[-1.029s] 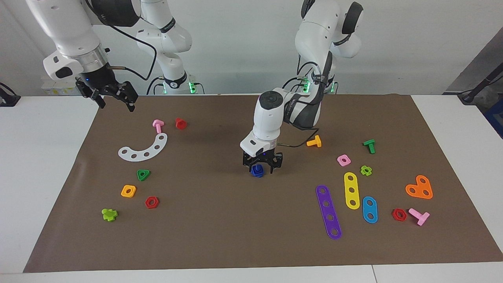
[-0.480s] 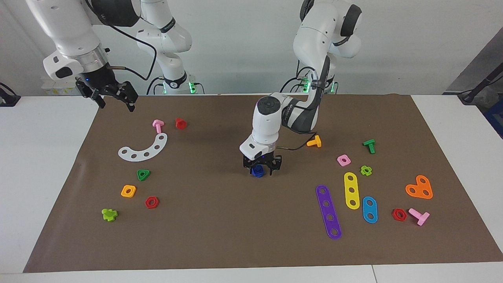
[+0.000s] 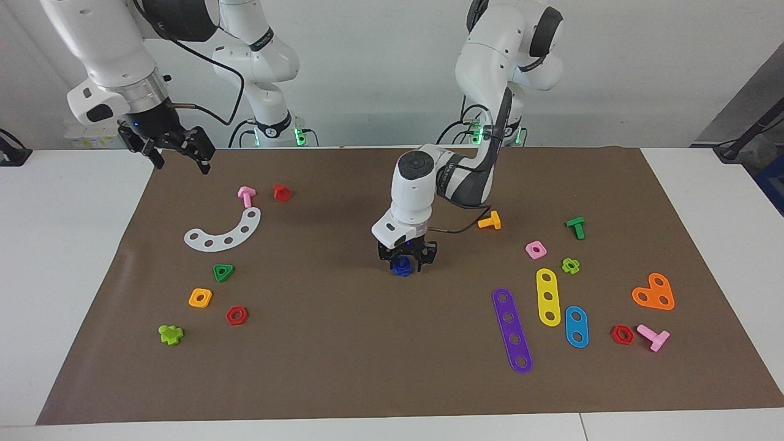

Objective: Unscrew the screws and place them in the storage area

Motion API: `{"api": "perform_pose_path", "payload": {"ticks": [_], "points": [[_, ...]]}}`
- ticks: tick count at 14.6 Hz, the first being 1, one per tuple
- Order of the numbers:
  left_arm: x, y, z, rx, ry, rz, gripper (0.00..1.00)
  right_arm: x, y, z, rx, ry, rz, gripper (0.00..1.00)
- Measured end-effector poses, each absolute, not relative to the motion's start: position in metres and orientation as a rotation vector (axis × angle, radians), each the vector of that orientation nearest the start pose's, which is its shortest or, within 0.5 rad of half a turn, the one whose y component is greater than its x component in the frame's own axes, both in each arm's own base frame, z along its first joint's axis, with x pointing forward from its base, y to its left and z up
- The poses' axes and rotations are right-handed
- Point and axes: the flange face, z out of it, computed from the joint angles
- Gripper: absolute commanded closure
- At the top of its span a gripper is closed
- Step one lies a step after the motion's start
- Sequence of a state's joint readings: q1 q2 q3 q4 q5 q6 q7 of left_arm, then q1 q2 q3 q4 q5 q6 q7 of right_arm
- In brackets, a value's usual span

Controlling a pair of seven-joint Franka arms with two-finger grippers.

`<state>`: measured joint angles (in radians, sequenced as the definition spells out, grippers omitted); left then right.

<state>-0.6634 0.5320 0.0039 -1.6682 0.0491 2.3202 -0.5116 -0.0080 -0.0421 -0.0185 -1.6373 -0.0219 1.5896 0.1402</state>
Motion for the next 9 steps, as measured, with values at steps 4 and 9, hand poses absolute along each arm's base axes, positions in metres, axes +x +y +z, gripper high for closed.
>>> {"api": "perform_pose_path", "payload": {"ticks": [4, 9], "points": [[0.5453, -0.423, 0.3079, -3.155, 0.286, -0.189, 0.35, 0.5422, -0.0169, 0.6178, -3.152, 0.263, 0.007, 0.0], [0.5448, -0.4232, 0.3075, -3.153, 0.287, -0.184, 0.46, 0.5422, -0.0169, 0.6178, -3.152, 0.263, 0.007, 0.0]]}}
